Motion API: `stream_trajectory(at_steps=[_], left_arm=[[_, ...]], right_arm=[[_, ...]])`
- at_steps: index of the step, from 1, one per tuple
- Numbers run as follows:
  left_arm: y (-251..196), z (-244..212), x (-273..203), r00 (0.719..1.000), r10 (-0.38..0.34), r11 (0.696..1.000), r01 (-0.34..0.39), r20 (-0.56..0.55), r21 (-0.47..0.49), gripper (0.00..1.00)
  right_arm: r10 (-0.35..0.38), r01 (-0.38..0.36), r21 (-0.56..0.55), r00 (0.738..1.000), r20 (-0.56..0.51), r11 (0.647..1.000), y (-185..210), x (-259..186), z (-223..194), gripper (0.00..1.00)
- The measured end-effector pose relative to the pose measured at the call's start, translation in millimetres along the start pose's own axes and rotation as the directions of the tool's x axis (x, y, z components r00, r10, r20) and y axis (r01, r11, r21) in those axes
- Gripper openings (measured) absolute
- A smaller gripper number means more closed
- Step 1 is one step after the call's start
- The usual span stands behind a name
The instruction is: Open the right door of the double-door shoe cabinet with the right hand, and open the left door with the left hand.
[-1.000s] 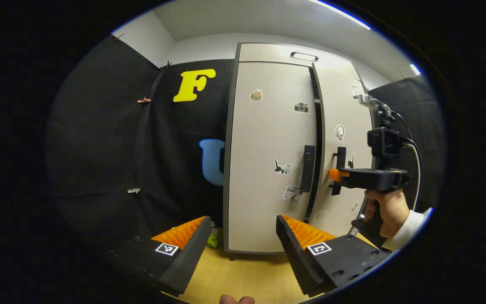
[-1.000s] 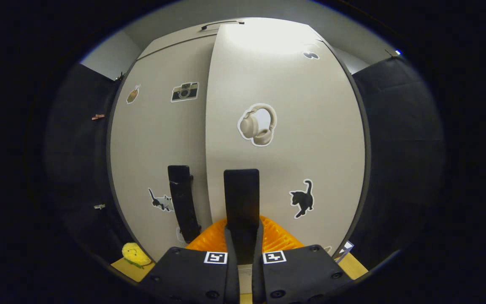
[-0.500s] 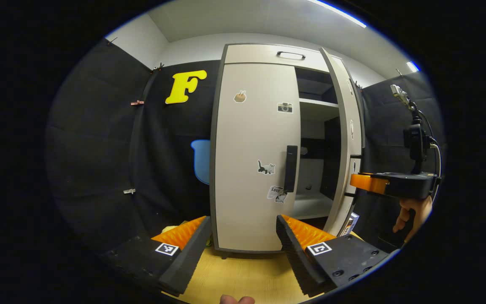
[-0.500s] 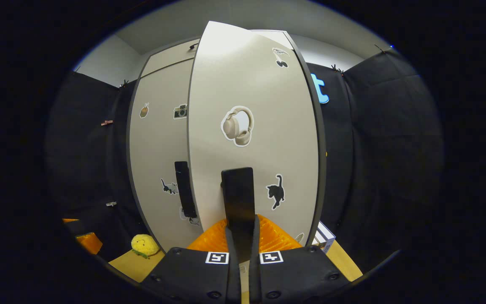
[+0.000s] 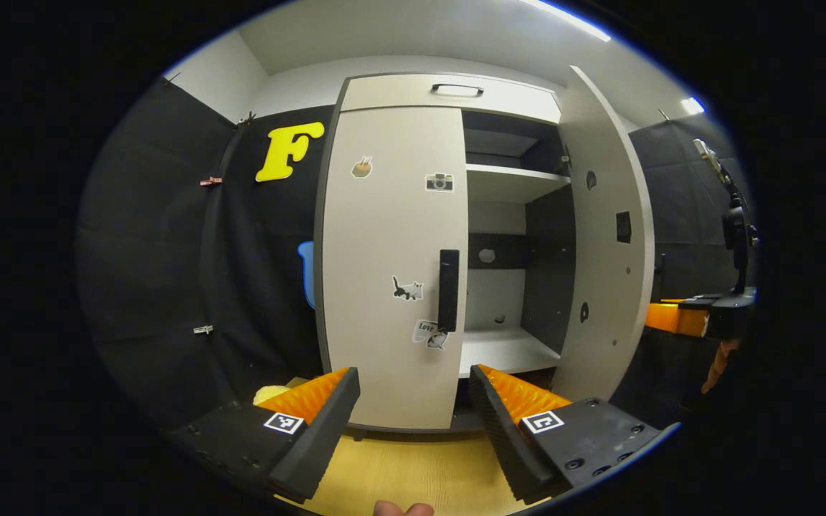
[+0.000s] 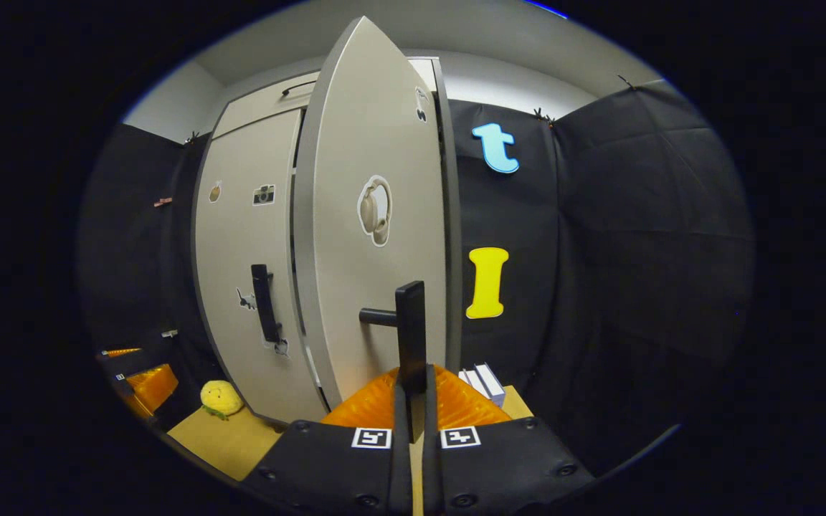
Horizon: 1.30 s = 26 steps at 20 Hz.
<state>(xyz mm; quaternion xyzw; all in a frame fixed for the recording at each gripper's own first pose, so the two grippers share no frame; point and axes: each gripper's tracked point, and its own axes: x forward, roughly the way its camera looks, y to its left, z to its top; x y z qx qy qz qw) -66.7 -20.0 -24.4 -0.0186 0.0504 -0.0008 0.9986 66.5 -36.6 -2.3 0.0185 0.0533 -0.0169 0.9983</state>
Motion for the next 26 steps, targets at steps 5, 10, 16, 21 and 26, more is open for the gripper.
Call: stream_trajectory(at_steps=[5, 10, 16, 21, 26], left_arm=[[-20.2, 7.7, 1.5, 1.0, -0.006, 1.0, 0.006, 0.011, 0.018, 0.95], [-34.8, 11.2, 7.0, 1.0, -0.006, 1.0, 0.006, 0.013, 0.03, 0.95], [-50.5, 9.8, 20.4, 1.0, -0.012, 0.999, 0.011, 0.001, 0.045, 0.95], [-59.7, 9.4, 28.2, 1.0, -0.016, 0.998, 0.016, -0.003, 0.053, 0.95], [-59.7, 15.7, 32.2, 1.0, -0.007, 0.999, 0.007, 0.01, 0.048, 0.95]], right_arm=[[0.011, -0.011, 0.014, 1.0, 0.007, 1.0, -13.1, -3.7, 0.8, 0.09], [-0.021, 0.021, 0.029, 1.0, 0.011, 0.999, -35.8, -1.8, 3.1, 0.09], [-0.011, 0.01, 0.085, 1.0, 0.008, 0.996, -48.9, 0.6, 2.8, 0.05], [-0.002, 0.001, 0.063, 1.0, 0.017, 0.998, -48.7, 3.3, 4.5, 0.05], [0.001, -0.002, 0.074, 1.0, 0.011, 0.997, -50.0, 5.0, 4.0, 0.05]])
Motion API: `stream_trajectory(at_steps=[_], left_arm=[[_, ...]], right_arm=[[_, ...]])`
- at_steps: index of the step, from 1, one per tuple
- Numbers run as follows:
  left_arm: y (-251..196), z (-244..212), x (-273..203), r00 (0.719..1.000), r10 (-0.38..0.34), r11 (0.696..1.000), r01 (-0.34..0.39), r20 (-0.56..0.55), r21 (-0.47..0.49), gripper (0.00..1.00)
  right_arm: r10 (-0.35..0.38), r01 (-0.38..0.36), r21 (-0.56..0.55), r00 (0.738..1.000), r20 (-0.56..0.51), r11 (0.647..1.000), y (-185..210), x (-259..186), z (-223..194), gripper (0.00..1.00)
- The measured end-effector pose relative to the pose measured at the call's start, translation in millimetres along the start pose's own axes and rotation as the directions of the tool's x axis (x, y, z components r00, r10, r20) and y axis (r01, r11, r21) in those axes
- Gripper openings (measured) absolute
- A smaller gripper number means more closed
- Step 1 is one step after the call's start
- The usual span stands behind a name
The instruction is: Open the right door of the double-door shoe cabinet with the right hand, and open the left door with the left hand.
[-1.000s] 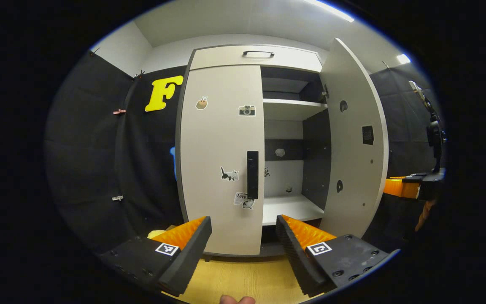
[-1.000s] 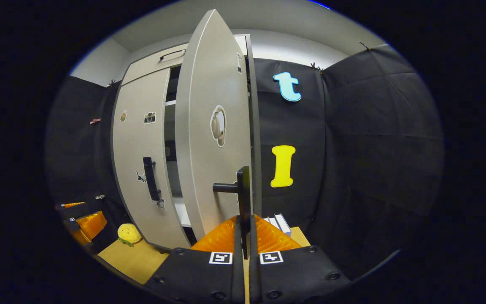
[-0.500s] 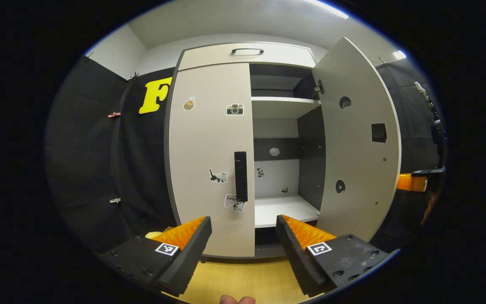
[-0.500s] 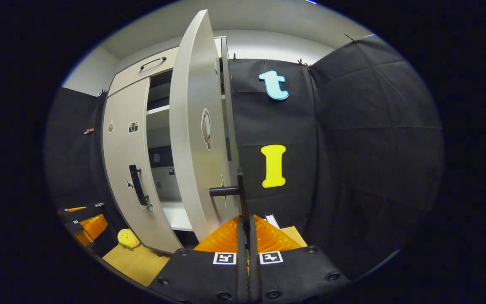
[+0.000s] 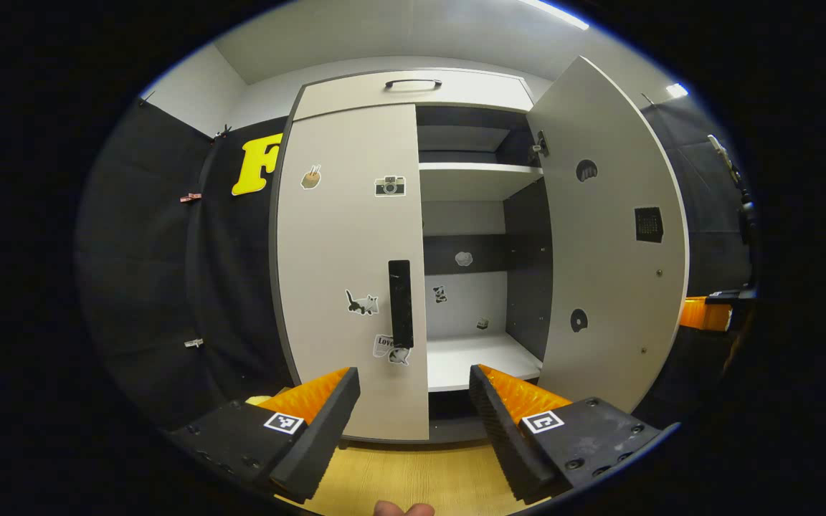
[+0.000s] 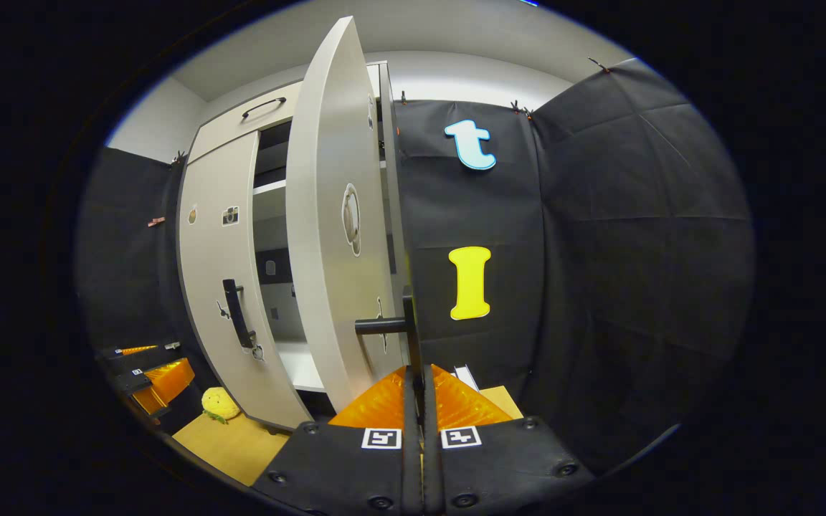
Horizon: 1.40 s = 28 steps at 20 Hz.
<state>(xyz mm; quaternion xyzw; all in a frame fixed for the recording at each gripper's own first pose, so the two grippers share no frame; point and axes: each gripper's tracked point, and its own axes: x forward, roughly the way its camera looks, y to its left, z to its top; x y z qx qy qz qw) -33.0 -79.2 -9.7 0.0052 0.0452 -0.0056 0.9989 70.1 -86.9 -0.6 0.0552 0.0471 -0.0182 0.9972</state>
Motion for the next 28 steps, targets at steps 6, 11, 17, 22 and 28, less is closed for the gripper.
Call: stream_trajectory(at_steps=[6, 11, 17, 22, 28], left_arm=[[0.2, 3.8, 3.7, 1.0, 0.005, 1.0, -0.005, 0.008, 0.001, 0.95], [0.2, 2.6, 6.6, 1.0, 0.004, 1.0, -0.004, 0.009, 0.001, 0.95], [1.0, 5.6, 14.0, 1.0, 0.003, 1.0, -0.003, 0.017, 0.004, 0.95], [4.0, 12.6, 31.4, 0.999, 0.002, 1.0, -0.003, 0.035, 0.006, 0.95], [9.7, 23.3, 83.3, 0.998, -0.006, 1.0, 0.004, 0.064, 0.029, 0.95]], right_arm=[[-0.008, 0.008, 0.001, 1.0, -0.01, 1.0, -0.5, 1.7, 0.1, 0.06], [-0.011, 0.011, 0.006, 1.0, -0.007, 1.0, -2.9, -1.6, 1.6, 0.08], [-0.055, 0.056, -0.005, 0.998, 0.028, 0.998, -21.7, -18.6, 11.5, 0.47], [-0.086, 0.081, 0.062, 0.993, 0.081, 0.995, -33.3, -29.2, 22.4, 0.89], [-0.14, 0.143, -0.023, 0.985, 0.101, 0.99, -54.1, -43.9, 23.6, 0.98]])
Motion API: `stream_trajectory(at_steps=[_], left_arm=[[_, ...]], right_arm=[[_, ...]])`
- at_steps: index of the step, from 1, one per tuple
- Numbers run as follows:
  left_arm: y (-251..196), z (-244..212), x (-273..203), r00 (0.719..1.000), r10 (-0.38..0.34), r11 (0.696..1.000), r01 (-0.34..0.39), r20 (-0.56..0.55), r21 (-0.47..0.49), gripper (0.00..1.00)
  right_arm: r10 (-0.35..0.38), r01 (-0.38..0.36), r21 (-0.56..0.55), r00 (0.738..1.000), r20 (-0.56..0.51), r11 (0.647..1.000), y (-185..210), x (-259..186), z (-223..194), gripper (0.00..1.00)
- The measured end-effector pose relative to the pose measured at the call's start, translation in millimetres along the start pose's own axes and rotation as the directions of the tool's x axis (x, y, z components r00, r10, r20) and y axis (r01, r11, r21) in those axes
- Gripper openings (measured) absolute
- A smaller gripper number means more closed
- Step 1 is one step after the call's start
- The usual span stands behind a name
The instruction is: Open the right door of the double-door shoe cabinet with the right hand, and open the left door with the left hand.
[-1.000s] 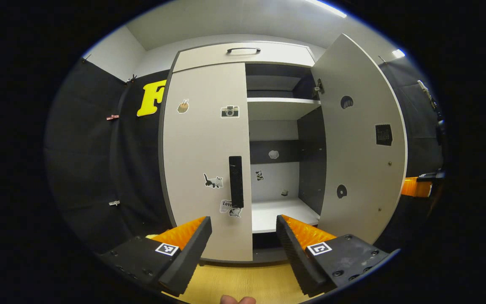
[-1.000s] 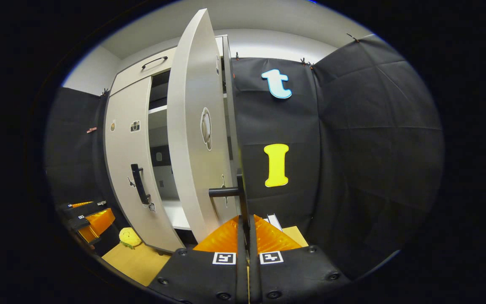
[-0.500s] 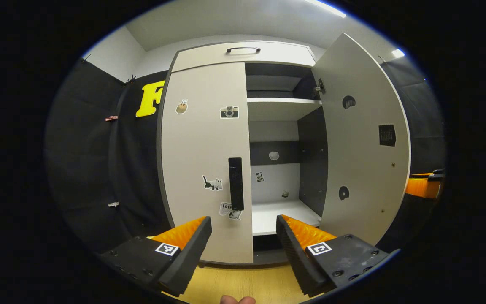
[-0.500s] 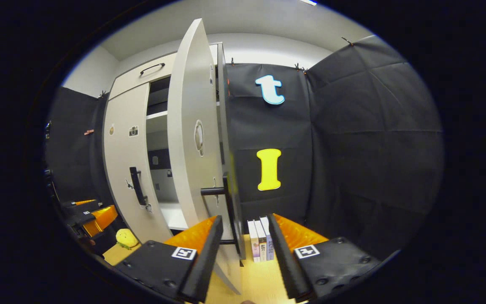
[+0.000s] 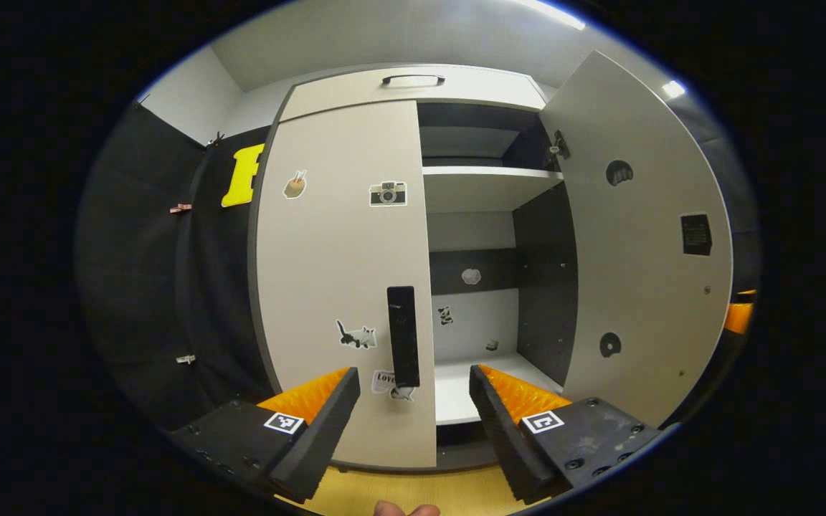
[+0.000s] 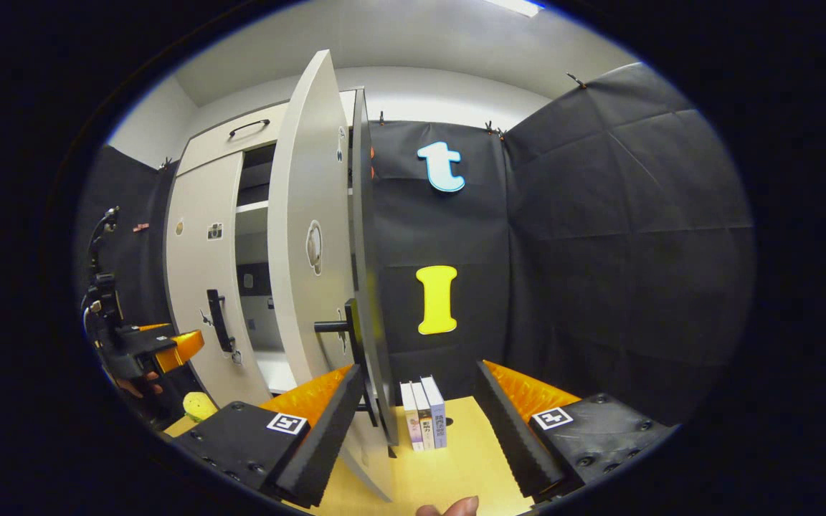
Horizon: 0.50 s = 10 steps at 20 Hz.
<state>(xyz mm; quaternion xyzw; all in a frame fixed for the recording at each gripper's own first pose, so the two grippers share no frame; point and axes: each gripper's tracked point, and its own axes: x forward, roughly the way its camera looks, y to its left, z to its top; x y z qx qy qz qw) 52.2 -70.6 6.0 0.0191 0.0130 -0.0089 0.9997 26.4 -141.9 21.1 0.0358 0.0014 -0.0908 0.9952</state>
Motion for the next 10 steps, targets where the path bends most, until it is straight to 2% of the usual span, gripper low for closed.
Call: stream_trajectory(at_steps=[4, 8, 9, 10], left_arm=[[4.6, -6.7, 42.4, 1.0, 0.012, 1.0, -0.012, -0.013, 0.022, 0.94], [11.1, -11.7, 77.9, 1.0, 0.029, 0.999, -0.029, -0.012, -0.017, 0.93], [12.2, -10.8, 84.1, 1.0, 0.03, 0.999, -0.031, -0.004, -0.026, 0.92], [14.0, -10.9, 91.5, 0.999, 0.033, 0.999, -0.033, -0.002, -0.029, 0.81]], right_arm=[[-0.023, 0.023, -0.008, 1.0, 0.021, 1.0, -10.4, -6.6, 2.6, 0.98], [-0.051, 0.052, -0.003, 0.999, 0.013, 0.999, -20.9, -6.6, -1.4, 0.98], [-0.048, 0.048, -0.001, 0.999, 0.011, 0.999, -19.6, -6.5, -2.5, 0.98], [-0.043, 0.043, -0.001, 0.999, 0.011, 0.999, -18.5, -5.2, -2.6, 0.98]])
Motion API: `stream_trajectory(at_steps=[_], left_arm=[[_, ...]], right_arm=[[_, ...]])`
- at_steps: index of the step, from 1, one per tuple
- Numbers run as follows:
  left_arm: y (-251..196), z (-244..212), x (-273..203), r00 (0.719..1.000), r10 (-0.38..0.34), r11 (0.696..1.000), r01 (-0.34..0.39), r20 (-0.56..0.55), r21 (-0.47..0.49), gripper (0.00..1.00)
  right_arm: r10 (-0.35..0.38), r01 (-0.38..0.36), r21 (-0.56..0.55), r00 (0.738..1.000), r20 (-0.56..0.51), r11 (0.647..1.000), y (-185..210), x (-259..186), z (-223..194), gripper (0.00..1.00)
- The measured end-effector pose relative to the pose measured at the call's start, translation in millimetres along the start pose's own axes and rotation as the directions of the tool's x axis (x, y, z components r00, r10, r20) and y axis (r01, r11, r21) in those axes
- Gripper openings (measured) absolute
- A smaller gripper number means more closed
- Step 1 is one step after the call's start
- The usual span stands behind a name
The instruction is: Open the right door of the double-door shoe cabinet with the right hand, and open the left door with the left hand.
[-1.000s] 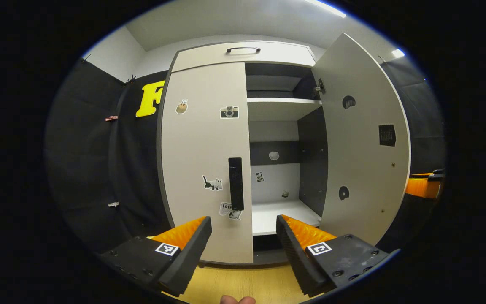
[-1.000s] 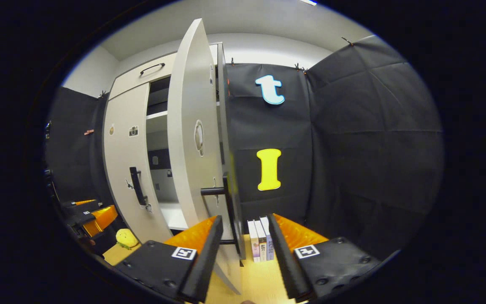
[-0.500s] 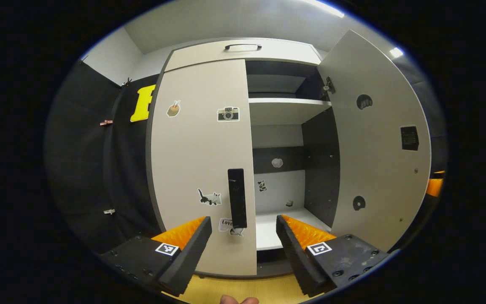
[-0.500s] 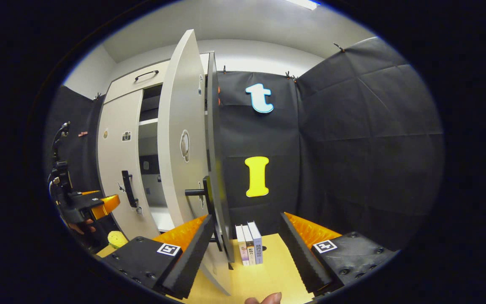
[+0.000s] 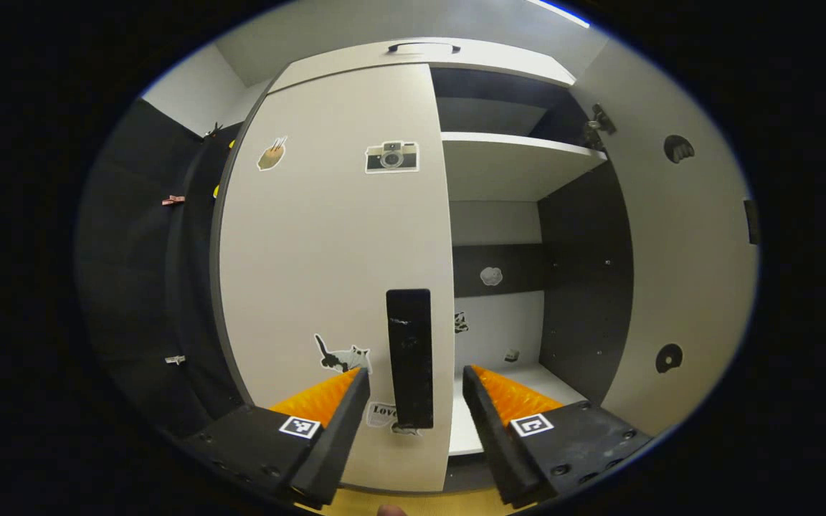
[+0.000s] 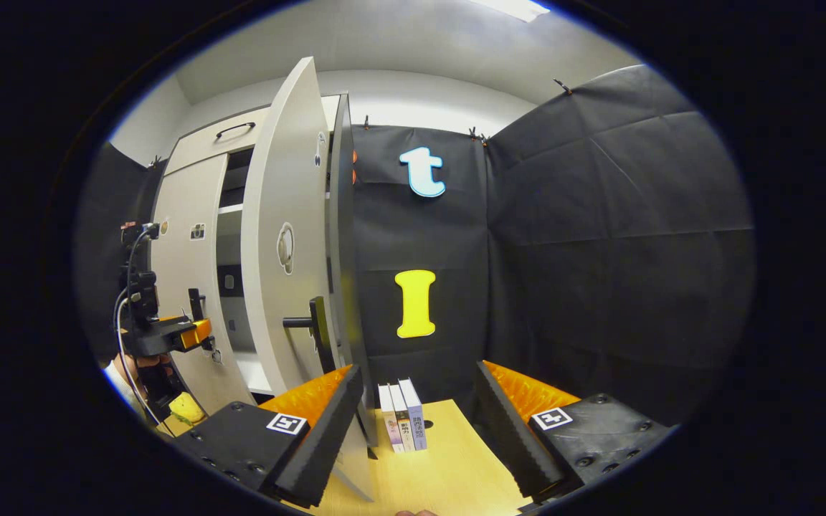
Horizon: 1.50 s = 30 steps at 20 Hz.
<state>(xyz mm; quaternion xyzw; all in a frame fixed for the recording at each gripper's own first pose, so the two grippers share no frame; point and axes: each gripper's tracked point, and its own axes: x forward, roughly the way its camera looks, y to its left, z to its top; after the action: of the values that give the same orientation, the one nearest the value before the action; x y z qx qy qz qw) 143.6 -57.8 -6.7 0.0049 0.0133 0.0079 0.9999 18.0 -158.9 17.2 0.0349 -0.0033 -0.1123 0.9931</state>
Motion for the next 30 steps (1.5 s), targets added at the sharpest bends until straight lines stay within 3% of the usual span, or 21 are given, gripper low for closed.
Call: stream_trajectory(at_steps=[1, 2, 6, 13, 16, 19, 30], left_arm=[[3.8, -1.7, 5.7, 1.0, 0.014, 1.0, -0.014, 0.0, 0.003, 0.78], [7.7, -3.3, 11.9, 1.0, 0.028, 1.0, -0.028, -0.005, 0.008, 0.65], [1.4, -4.8, 27.7, 1.0, 0.0, 1.0, -0.001, -0.009, -0.018, 0.35], [0.1, -14.3, 31.6, 0.999, -0.028, 0.999, 0.027, -0.023, -0.032, 0.36], [-0.1, -14.3, 27.6, 0.998, -0.061, 0.994, 0.058, -0.032, -0.088, 0.28], [2.3, -14.2, 22.0, 0.997, -0.075, 0.995, 0.072, -0.034, -0.068, 0.22], [19.0, -18.0, 11.0, 0.979, -0.194, 0.977, 0.188, -0.058, -0.101, 0.21]], right_arm=[[0.003, -0.003, -0.005, 1.0, 0.0, 1.0, 0.5, 0.2, -0.5, 0.98], [0.005, -0.005, -0.014, 1.0, 0.002, 1.0, 1.1, 0.0, -1.0, 0.98], [0.009, -0.009, -0.04, 1.0, 0.007, 0.999, 4.3, 1.8, 0.5, 0.98], [0.015, -0.014, -0.044, 1.0, 0.014, 0.999, 10.6, -8.6, 5.8, 0.98], [0.028, -0.028, -0.051, 1.0, 0.013, 0.998, 20.9, -16.7, 6.2, 0.98], [0.038, -0.037, -0.066, 0.999, 0.02, 0.997, 31.0, -24.5, 6.7, 0.98], [0.051, -0.051, -0.012, 0.998, 0.03, 0.999, 78.2, -58.3, 6.6, 0.98]])
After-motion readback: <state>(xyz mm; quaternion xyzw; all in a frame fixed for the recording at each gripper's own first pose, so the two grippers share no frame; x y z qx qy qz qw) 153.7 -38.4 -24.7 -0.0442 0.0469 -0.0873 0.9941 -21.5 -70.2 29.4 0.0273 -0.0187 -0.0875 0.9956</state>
